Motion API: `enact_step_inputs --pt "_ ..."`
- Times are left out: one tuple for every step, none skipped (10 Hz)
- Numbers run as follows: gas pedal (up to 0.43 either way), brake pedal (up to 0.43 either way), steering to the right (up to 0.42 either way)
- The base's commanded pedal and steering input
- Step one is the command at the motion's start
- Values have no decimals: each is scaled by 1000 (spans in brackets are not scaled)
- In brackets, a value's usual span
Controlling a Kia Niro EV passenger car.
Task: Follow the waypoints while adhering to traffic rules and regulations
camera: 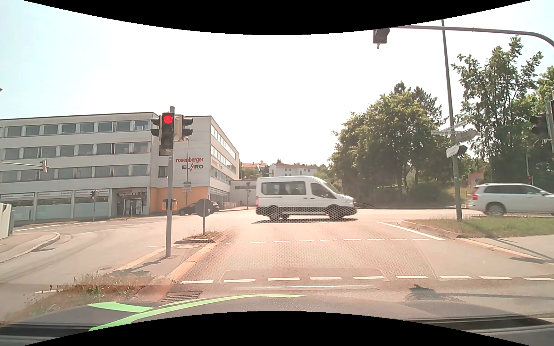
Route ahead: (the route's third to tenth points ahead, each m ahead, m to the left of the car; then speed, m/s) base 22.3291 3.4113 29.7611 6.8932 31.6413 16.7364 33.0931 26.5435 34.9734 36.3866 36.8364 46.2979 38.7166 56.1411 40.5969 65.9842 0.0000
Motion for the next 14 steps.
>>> enact_step_inputs --pt "0 372 -8" --pt "0 372 -8" --pt "0 372 -8" --pt "0 372 -8" --pt "0 372 -8" --pt "0 372 -8" --pt "0 372 -8" --pt "0 372 -8" --pt "0 372 -8" --pt "0 372 -8" --pt "0 372 -8" --pt "0 372 -8" --pt "0 372 -8" --pt "0 372 -8"
